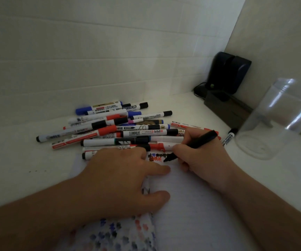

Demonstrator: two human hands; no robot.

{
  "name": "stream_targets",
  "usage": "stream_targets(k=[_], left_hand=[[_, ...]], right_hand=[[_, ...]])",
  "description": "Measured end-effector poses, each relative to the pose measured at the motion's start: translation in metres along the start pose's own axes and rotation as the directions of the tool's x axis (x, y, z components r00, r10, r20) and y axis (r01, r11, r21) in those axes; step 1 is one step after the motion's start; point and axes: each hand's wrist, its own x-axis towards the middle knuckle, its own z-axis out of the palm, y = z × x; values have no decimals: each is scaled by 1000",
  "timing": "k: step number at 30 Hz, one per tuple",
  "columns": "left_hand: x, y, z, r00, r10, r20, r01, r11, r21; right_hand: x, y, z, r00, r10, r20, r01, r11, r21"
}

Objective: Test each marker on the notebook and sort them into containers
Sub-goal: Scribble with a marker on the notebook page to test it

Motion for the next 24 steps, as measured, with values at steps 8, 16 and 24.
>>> stream_targets(k=[8, 16, 24], left_hand=[[-5, 1, 0, 971, -122, -207, -6, 848, -529], [3, -3, 6, 962, -143, -234, -78, 674, -735], [5, 0, 2, 952, -155, -264, -75, 718, -692]], right_hand=[[0, -3, -7, 1000, -9, -5, 10, 997, 75], [-12, -16, -19, 966, -138, 217, -58, 706, 706], [-14, -20, -9, 983, -51, 174, -77, 750, 656]])
